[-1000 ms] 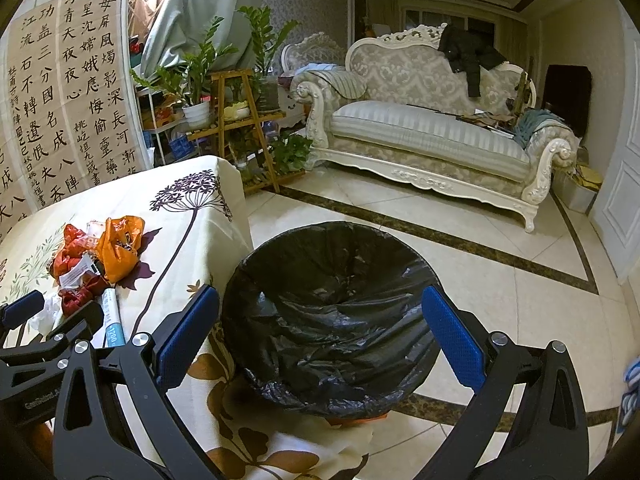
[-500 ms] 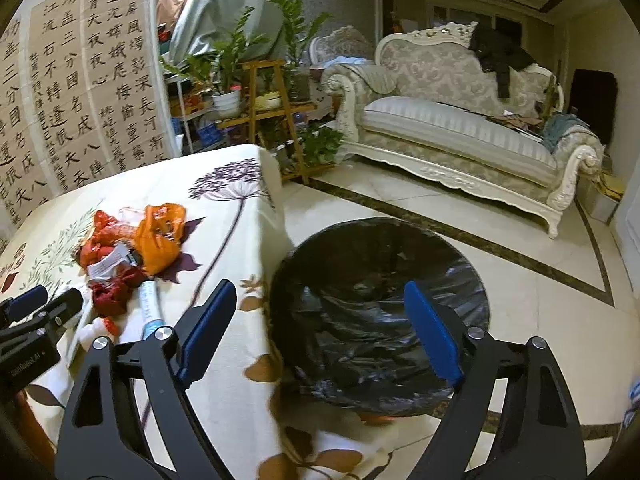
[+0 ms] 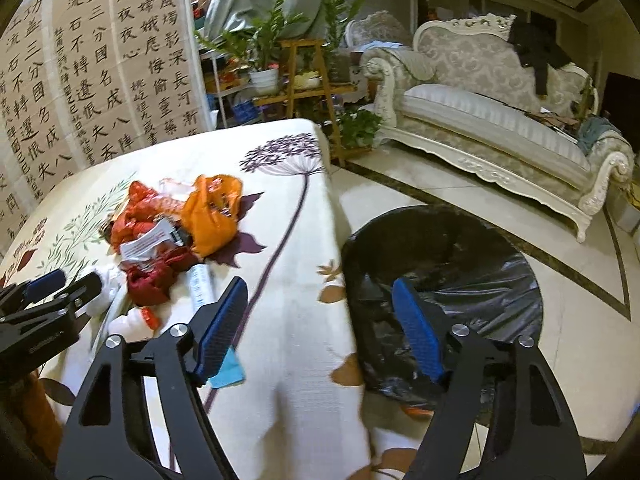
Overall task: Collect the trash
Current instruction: 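Grasp the white tissue with the left tool while the right tool grasps the toothpaste tube, then carry tissue and toothpaste tube over the black bin and open both tools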
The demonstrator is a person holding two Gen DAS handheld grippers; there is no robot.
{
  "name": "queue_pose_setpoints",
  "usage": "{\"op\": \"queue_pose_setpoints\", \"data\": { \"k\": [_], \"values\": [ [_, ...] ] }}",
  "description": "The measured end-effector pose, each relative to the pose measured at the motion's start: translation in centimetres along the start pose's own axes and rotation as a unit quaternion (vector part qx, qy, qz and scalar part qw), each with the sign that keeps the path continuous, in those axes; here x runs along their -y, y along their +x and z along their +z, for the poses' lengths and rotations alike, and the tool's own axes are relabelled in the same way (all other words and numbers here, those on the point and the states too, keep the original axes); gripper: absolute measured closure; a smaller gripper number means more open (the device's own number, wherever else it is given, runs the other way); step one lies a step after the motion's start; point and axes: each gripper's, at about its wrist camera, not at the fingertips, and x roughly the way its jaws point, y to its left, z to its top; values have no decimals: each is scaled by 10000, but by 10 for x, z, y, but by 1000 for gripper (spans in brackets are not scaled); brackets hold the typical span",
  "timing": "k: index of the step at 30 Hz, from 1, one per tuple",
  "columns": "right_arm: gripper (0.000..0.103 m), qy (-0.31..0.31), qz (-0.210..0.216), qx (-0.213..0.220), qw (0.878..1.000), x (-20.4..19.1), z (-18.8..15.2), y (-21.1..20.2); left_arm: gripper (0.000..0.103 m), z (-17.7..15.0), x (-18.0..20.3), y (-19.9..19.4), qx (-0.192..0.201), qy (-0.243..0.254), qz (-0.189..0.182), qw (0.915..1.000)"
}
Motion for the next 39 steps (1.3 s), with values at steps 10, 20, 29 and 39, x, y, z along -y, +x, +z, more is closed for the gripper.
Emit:
{"op": "queue_pose_setpoints", "data": {
  "k": [10,20,29,39],
  "values": [
    [32,-136,111,-154,9997,-17,-3,11,70,-1,-10,11,-208,-38,-665,9976],
    [45,-349,409,-285,9981,-39,-5,13,74,-3,-18,-3,-24,-98,-551,9984],
    [69,-559,647,-571,9947,-56,-12,22,74,-8,-32,-10,21,-197,-299,9994],
    [83,-729,657,-704,9927,-61,-19,27,74,-11,-25,-13,87,-208,-282,9993]
  ]
}}
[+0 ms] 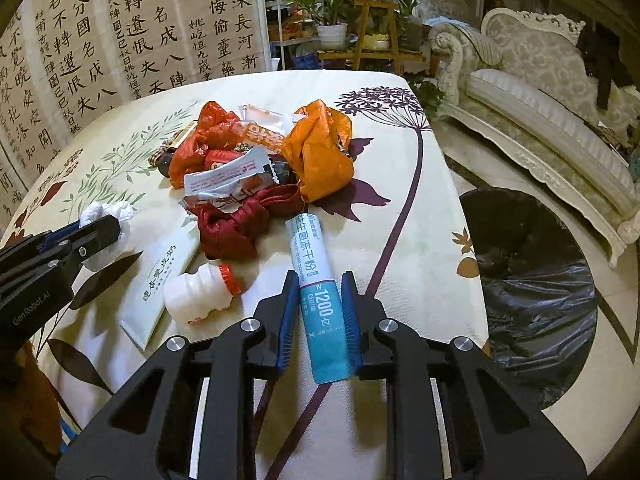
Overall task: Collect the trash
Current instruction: 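Carry tissue and toothpaste tube over the black bin and open both tools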
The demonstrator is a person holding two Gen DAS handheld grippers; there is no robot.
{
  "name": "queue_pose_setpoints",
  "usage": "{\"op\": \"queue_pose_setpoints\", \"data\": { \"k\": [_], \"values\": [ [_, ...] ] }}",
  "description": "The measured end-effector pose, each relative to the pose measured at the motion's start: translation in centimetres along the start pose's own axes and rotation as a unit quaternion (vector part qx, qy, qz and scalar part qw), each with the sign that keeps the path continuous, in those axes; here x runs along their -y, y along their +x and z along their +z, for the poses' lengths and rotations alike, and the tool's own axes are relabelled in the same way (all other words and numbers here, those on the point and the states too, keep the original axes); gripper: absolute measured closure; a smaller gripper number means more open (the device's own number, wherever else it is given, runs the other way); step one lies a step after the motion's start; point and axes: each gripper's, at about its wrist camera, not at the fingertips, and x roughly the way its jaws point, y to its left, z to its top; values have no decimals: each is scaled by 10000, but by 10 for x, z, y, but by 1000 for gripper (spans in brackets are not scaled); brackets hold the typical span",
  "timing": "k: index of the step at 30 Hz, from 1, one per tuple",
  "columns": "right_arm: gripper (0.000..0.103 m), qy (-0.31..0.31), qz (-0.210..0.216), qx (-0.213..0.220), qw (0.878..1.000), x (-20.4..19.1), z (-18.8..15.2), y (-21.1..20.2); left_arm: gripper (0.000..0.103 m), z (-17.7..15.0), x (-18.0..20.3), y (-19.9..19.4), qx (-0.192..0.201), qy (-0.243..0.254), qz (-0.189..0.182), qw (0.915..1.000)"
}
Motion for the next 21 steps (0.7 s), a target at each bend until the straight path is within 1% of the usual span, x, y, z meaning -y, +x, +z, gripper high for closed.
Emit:
{"op": "queue_pose_setpoints", "data": {
  "k": [3,9,12,15,21],
  "values": [
    [87,33,-22,56,10000,3,-2,-5,74,1,6,-3,42,28,-47,10000],
    [87,267,-163,329,9990,24,-3,-28,74,4,28,-11,184,162,-255,9994],
    [87,464,-339,498,9971,45,-3,-41,74,6,49,-13,248,301,-447,9982],
    [87,685,-625,629,9937,73,-4,-50,74,8,71,-13,289,460,-615,9966],
    [87,1035,-1079,715,9862,121,-10,-52,74,15,124,-5,367,772,-985,9915]
  ]
}}
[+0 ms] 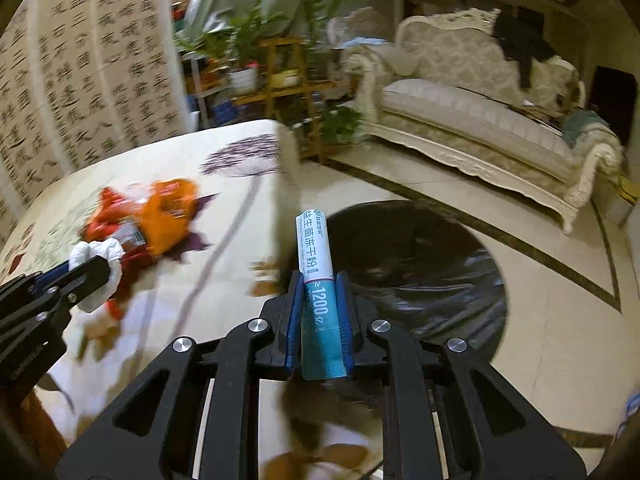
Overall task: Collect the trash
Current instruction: 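Carry tissue and toothpaste tube over the black bin and open both tools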
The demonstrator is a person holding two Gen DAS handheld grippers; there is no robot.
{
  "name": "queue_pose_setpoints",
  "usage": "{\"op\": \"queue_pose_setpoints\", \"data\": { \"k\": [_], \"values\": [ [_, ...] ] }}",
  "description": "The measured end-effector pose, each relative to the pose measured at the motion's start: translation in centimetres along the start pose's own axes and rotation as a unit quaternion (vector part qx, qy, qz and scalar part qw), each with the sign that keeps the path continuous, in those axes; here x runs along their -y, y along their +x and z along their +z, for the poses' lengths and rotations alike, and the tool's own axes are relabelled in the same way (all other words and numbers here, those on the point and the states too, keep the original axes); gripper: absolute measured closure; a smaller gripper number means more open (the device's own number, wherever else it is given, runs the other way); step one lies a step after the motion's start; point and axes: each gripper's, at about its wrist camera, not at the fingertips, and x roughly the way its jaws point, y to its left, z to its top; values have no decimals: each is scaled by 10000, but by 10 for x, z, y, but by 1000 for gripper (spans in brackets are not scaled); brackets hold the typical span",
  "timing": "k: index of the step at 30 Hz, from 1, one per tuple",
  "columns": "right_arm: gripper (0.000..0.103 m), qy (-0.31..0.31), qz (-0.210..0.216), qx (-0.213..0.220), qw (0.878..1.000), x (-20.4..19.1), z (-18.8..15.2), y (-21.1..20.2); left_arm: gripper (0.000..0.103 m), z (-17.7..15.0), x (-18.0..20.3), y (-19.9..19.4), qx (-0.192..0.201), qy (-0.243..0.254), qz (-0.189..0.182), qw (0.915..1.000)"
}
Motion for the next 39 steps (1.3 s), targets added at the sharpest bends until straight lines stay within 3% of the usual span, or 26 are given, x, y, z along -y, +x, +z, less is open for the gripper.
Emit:
{"op": "queue_pose_setpoints", "data": {
  "k": [13,25,28,30,36,39],
  "values": [
    [87,453,-344,10,9984,67,3,29,74,17,77,55,-58,453,-277,9986],
    [86,716,-425,-222,9963,97,-4,51,73,17,111,92,-452,655,-295,9964],
    [76,790,-430,-227,9957,100,-5,51,65,17,113,93,-468,686,-296,9961],
    [76,818,-479,-207,9953,102,-4,50,54,17,113,91,-445,686,-265,9963],
    [74,865,-566,-133,9946,104,-3,41,42,19,110,87,-359,598,-207,9973],
    [66,871,-581,-95,9945,102,-1,37,38,20,106,82,-333,556,-177,9977]
  ]
}}
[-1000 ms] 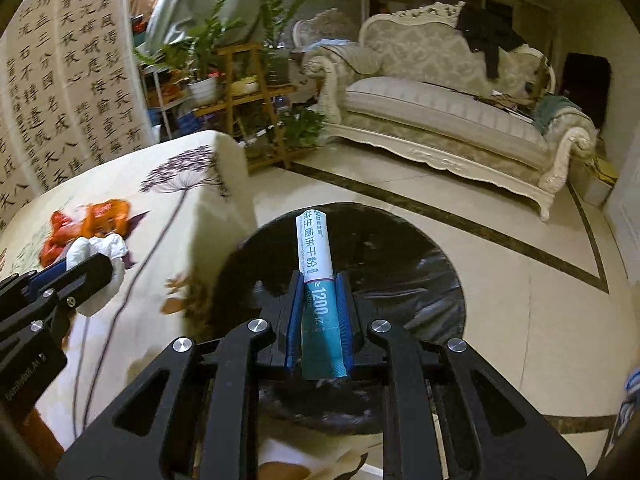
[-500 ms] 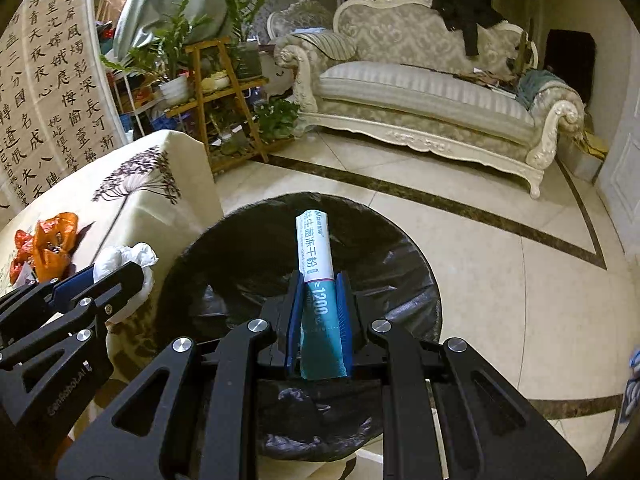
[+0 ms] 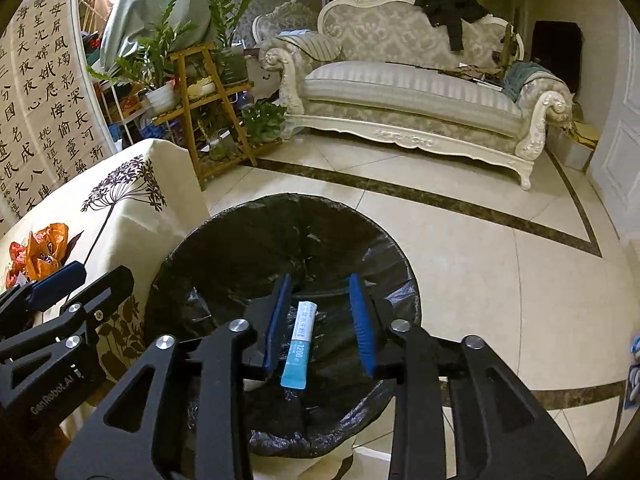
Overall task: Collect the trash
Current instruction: 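Carry tissue and toothpaste tube over the black bin and open both tools, then grasp the white cream tube with the left tool while the right tool grasps the yogurt bottle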
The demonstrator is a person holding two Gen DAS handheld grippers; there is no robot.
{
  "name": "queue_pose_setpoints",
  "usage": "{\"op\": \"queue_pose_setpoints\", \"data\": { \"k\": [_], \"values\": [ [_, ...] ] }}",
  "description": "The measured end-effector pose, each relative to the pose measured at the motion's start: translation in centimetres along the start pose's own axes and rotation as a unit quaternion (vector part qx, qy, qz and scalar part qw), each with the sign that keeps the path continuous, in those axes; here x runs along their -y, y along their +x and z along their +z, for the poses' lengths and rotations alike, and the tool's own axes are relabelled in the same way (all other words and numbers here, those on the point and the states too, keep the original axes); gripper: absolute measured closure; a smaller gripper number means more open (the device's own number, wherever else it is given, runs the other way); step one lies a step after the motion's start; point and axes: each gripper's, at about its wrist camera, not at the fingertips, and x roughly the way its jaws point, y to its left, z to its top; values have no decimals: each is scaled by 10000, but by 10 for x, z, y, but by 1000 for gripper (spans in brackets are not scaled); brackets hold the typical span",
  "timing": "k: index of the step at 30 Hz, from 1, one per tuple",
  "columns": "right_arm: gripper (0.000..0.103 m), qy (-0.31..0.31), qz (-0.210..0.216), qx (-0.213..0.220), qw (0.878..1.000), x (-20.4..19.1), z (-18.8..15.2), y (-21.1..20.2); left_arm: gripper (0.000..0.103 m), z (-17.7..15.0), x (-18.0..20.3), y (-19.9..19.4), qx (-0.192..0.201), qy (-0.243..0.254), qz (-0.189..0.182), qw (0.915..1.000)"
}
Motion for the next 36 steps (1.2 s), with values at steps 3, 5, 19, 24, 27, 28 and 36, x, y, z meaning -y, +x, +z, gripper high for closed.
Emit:
{"op": "queue_pose_setpoints", "data": {
  "k": [3,5,19,24,27,28,36],
  "values": [
    [65,-24,43,41,10000,-5,-1,-7,33,-2,-7,-10,69,-12,111,9999],
    [62,-38,73,62,9999,-9,0,-11,31,-3,-14,-18,104,-46,184,9998],
    [46,-575,948,10,9938,-94,-15,-40,27,-35,-100,-81,325,-505,1089,9922],
    [46,-866,1264,1,9882,-130,-25,-54,27,-53,-141,-98,297,-792,1485,9853],
    [45,-1006,1435,-39,9845,-151,-30,-58,27,-63,-162,-106,257,-927,1704,9807],
    [45,-1069,1504,-56,9828,-158,-32,-60,27,-68,-170,-109,243,-997,1780,9787],
    [45,-1525,1872,-188,9702,-208,-50,-71,27,-90,-216,-123,161,-1398,2084,9679]
  ]
}}
